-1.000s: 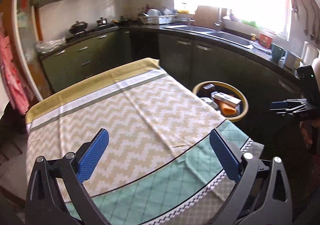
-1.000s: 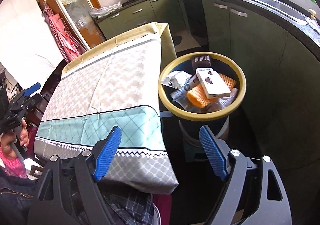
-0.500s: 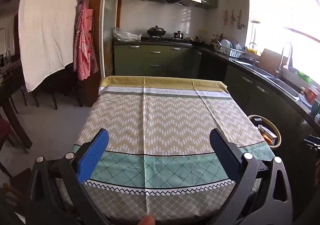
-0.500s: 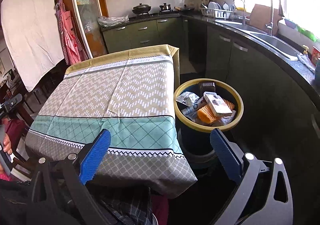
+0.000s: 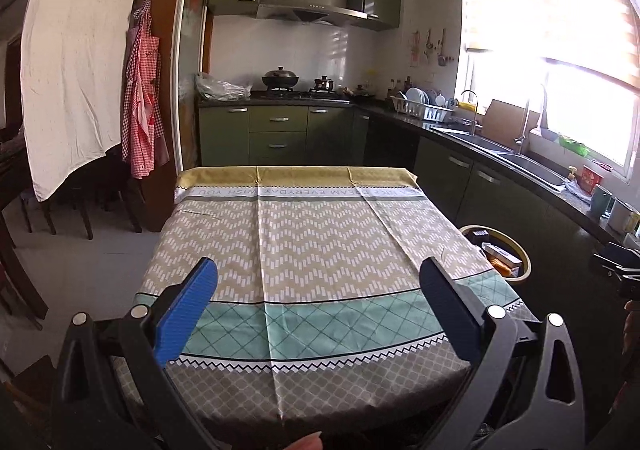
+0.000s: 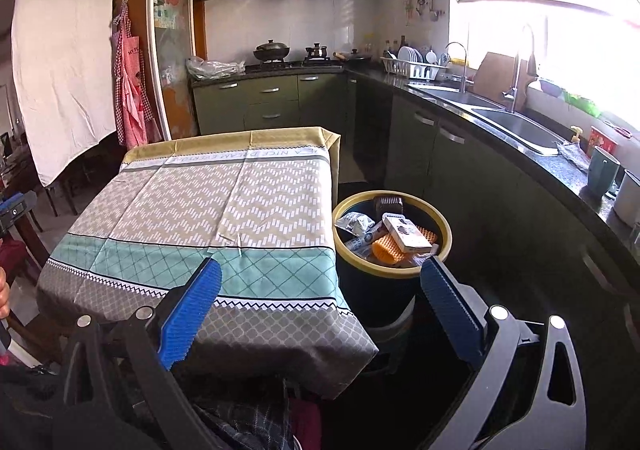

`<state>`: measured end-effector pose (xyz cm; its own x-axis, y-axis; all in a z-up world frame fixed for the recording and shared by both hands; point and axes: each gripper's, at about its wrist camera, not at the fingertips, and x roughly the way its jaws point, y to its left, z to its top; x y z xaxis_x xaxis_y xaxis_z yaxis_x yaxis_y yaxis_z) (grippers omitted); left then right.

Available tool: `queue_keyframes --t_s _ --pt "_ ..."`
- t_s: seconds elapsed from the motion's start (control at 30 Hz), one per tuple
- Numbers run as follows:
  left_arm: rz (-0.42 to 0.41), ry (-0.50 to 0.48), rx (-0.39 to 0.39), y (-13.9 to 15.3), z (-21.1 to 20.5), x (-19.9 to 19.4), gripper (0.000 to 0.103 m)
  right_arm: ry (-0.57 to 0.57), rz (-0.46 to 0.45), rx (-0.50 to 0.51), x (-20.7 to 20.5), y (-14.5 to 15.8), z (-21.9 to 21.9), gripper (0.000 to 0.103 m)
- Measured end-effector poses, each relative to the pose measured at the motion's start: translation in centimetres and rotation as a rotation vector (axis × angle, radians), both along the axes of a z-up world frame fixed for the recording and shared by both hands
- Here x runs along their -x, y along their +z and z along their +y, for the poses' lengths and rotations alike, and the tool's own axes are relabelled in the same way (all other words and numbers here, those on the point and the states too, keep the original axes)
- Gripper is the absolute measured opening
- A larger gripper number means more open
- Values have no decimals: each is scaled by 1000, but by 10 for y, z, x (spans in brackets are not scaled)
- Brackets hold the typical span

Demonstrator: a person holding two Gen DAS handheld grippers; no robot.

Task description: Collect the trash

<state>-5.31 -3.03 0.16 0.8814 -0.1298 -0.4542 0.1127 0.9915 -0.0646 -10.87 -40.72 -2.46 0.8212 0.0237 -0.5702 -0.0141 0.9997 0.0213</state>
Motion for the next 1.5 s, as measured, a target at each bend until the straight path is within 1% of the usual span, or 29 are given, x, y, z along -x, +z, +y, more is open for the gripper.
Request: queue_keyframes --t_s 0.2,0.23,0.3,0.6,0.97,1.5 --pt "5 3 -36 -1 -4 11 96 10 -2 3 1 -2 1 98" --pt "2 16 -49 0 -5 12 96 9 -3 3 1 -2 1 98" --pt "-7 11 -58 1 -7 15 96 7 -5 1 1 -2 0 98" --pt "-10 4 -52 2 -5 15 96 -1 -7 -11 0 -3 -5 98" --pt "6 5 -56 -1 -4 13 96 1 -4 -10 -1 -4 -3 98" --pt "6 6 -63 -1 -4 15 96 5 1 -16 -5 -6 -4 98"
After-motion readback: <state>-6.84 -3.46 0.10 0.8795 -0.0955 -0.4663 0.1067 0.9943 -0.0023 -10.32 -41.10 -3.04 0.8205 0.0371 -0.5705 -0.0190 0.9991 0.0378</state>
